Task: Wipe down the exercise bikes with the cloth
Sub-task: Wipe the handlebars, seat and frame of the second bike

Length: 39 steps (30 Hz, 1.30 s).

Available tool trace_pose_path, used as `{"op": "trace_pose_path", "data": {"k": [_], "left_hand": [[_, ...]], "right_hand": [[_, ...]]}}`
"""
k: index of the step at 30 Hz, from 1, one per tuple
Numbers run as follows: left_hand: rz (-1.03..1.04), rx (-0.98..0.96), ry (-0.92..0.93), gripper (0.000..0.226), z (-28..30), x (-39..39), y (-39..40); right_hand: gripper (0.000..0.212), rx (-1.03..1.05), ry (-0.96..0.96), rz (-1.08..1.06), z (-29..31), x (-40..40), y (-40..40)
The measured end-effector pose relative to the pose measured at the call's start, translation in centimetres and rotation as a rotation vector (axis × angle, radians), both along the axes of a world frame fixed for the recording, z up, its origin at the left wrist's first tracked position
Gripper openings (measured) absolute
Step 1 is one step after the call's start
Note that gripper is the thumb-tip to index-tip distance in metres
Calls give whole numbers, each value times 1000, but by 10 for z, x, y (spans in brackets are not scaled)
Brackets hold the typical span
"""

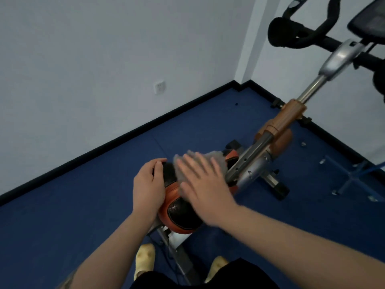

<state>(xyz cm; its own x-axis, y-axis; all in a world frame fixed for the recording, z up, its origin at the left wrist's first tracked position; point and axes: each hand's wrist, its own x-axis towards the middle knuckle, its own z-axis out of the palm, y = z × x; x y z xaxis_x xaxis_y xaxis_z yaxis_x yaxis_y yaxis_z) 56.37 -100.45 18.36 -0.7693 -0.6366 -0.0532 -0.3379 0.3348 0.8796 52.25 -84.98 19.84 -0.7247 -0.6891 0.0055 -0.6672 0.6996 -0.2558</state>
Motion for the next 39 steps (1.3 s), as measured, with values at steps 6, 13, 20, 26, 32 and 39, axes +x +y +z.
{"op": "trace_pose_path", "data": {"k": [6, 13, 20, 26, 32, 39], "left_hand": [[151, 52, 46, 31, 1, 4, 9], [-35, 114, 74, 47, -9, 28, 10], [-322, 250, -62, 149, -6, 54, 5], [-324, 263, -173, 169, -1, 48, 1], [-317, 414, -151, 164, -3, 50, 6], [-302, 433, -336, 168, -1, 52, 4]], "right_hand": [[50, 74, 48, -28, 7, -60, 6], [53, -7, -65, 213, 11, -29, -11], [53, -11, 4, 91, 6, -15, -28], [45, 110, -222, 218, 24, -74, -25], [50, 73, -129, 623, 20, -39, -55], [47, 116, -259, 266, 20, -64, -51]]}}
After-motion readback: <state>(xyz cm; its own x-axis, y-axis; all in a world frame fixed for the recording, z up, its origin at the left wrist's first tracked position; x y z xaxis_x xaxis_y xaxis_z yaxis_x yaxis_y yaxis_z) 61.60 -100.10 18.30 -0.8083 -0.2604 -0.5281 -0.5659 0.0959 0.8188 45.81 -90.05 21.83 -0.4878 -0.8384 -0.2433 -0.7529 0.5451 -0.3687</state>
